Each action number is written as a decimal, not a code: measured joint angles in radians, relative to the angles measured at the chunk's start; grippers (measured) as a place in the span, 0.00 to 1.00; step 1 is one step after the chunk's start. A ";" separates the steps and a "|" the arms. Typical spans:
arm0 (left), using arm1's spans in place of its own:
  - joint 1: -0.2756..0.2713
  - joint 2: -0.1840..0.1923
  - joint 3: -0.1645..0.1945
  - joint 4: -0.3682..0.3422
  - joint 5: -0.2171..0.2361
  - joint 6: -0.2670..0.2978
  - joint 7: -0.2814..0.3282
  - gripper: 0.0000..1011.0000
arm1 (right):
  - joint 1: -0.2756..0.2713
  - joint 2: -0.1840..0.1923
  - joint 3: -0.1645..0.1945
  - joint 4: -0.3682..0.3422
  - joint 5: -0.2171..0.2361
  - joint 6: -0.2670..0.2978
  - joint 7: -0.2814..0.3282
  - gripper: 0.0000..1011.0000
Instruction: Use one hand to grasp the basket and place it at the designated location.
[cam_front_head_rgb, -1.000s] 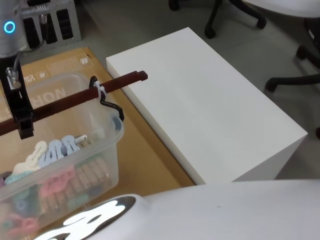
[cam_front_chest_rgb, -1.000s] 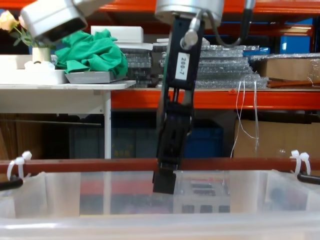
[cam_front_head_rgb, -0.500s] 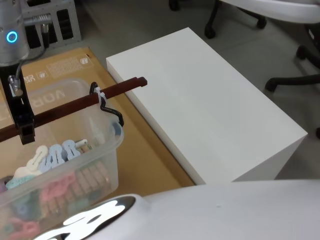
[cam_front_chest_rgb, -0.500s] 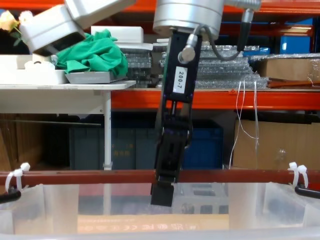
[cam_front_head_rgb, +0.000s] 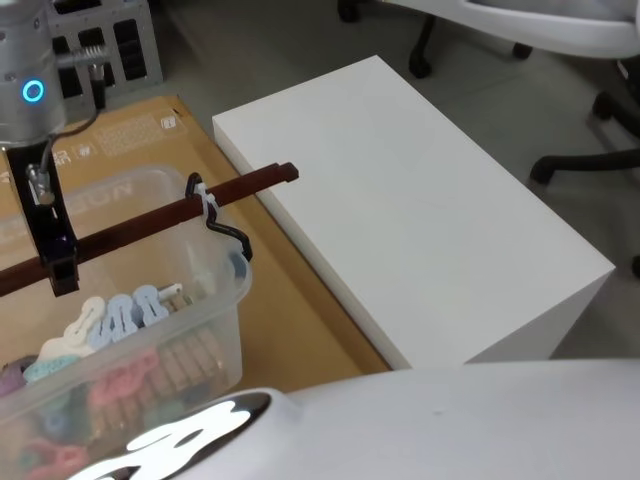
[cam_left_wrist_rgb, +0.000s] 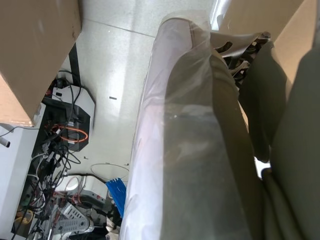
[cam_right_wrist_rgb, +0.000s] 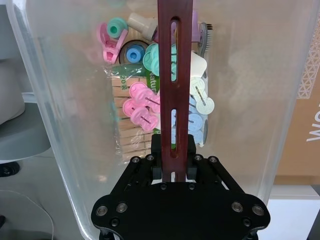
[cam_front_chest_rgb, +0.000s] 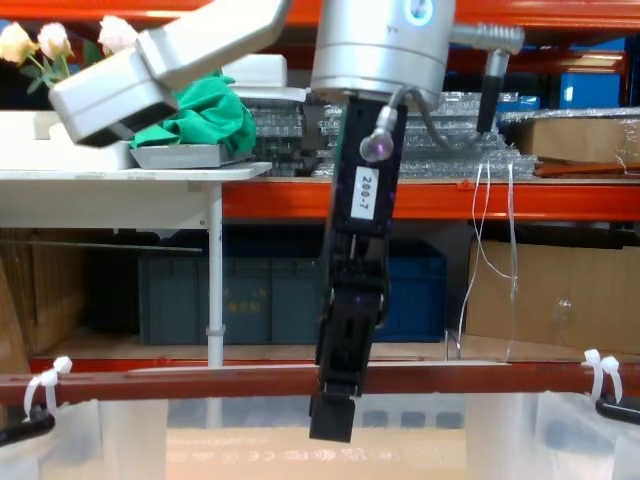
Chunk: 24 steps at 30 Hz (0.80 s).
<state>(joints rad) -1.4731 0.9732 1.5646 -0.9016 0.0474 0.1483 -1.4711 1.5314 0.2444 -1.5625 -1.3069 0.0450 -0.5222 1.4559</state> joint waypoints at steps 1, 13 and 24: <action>0.000 0.000 0.000 0.000 0.000 0.000 0.000 0.00 | -0.001 0.000 0.000 0.000 -0.001 0.000 -0.001 0.24; 0.000 0.000 0.000 0.000 0.000 0.000 0.000 0.00 | -0.011 0.003 -0.001 -0.004 -0.006 0.000 -0.002 0.24; 0.000 0.000 0.000 0.000 0.000 0.000 0.000 0.00 | -0.020 0.002 -0.003 -0.007 -0.013 0.000 -0.006 0.24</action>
<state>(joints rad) -1.4731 0.9732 1.5646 -0.9016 0.0474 0.1484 -1.4710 1.5112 0.2464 -1.5657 -1.3137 0.0320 -0.5223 1.4497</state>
